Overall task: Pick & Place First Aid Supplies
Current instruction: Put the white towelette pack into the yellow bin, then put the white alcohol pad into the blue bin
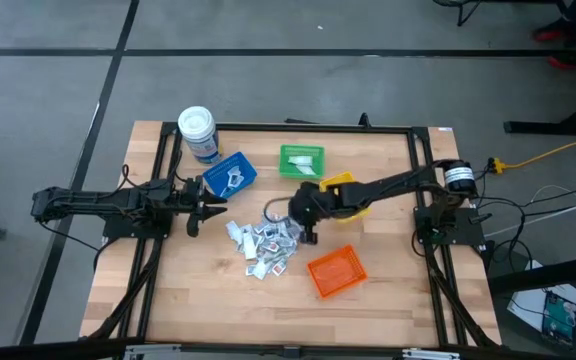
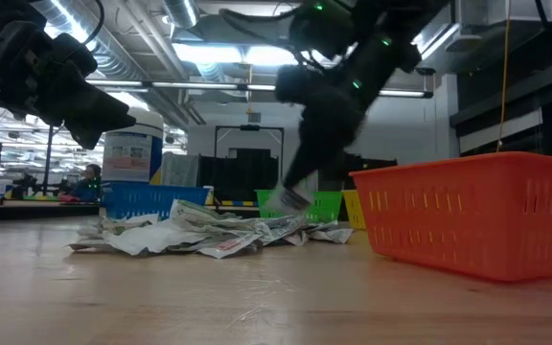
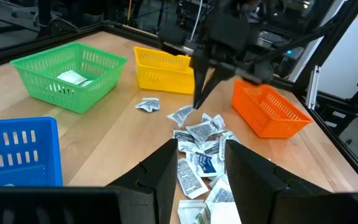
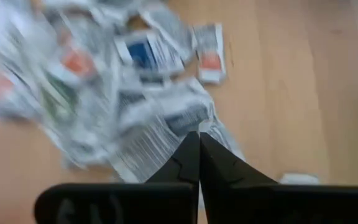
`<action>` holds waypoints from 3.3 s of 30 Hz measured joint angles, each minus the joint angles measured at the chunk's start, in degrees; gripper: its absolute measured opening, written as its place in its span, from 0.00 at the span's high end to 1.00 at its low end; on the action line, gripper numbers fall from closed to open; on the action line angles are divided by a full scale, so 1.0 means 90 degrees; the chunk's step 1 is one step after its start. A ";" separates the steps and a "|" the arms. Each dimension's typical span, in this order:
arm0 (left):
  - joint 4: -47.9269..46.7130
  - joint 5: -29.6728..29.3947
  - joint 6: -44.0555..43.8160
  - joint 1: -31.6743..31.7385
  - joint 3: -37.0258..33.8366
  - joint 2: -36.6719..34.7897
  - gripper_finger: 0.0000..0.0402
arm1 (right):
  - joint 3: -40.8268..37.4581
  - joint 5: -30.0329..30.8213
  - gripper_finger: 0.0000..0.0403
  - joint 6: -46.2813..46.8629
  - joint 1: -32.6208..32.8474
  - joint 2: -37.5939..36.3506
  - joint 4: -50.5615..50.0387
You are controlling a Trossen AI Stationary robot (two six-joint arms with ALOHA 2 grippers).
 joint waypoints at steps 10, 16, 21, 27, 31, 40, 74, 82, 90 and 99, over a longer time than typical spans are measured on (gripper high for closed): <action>0.0000 0.0000 0.0000 0.0002 0.0001 0.0001 0.68 | 0.0865 -0.2051 1.00 0.1243 -0.0666 -0.0002 -0.0022; 0.0000 0.0000 0.0000 0.0001 0.0000 0.0001 0.68 | 0.1244 -0.2696 1.00 0.1669 -0.0971 -0.0006 -0.0071; 0.0000 0.0000 0.0000 0.0000 0.0002 0.0001 0.68 | 0.1245 -0.3114 1.00 0.1755 -0.1228 -0.0258 -0.0514; -0.0006 0.0000 0.0000 0.0000 0.0002 0.0001 0.68 | 0.0673 -0.2790 1.00 0.1515 -0.1455 -0.1106 -0.1083; -0.0007 0.0000 0.0000 0.0000 0.0002 0.0001 0.68 | -0.0297 -0.2792 1.00 0.1949 -0.1635 -0.1962 -0.0746; -0.0002 -0.0002 0.0000 0.0000 0.0002 0.0001 0.68 | -0.2130 -0.2580 1.00 0.3089 -0.1958 -0.3418 -0.0291; 0.0000 -0.0002 0.0000 0.0000 0.0002 -0.0001 0.68 | -0.2924 -0.2110 0.71 0.2127 -0.2394 -0.3839 0.0130; 0.0000 -0.0002 0.0000 0.0000 0.0002 0.0000 0.68 | -0.2462 -0.0713 0.76 0.0075 -0.1445 -0.3834 0.0106; -0.0001 -0.0002 0.0000 0.0002 0.0001 0.0001 0.68 | -0.2239 -0.0106 0.76 -0.1303 -0.0915 -0.3426 0.0097; 0.0000 0.0000 0.0000 0.0001 0.0002 0.0001 0.68 | -0.1553 -0.0119 0.71 -0.2276 -0.0733 -0.2030 0.0033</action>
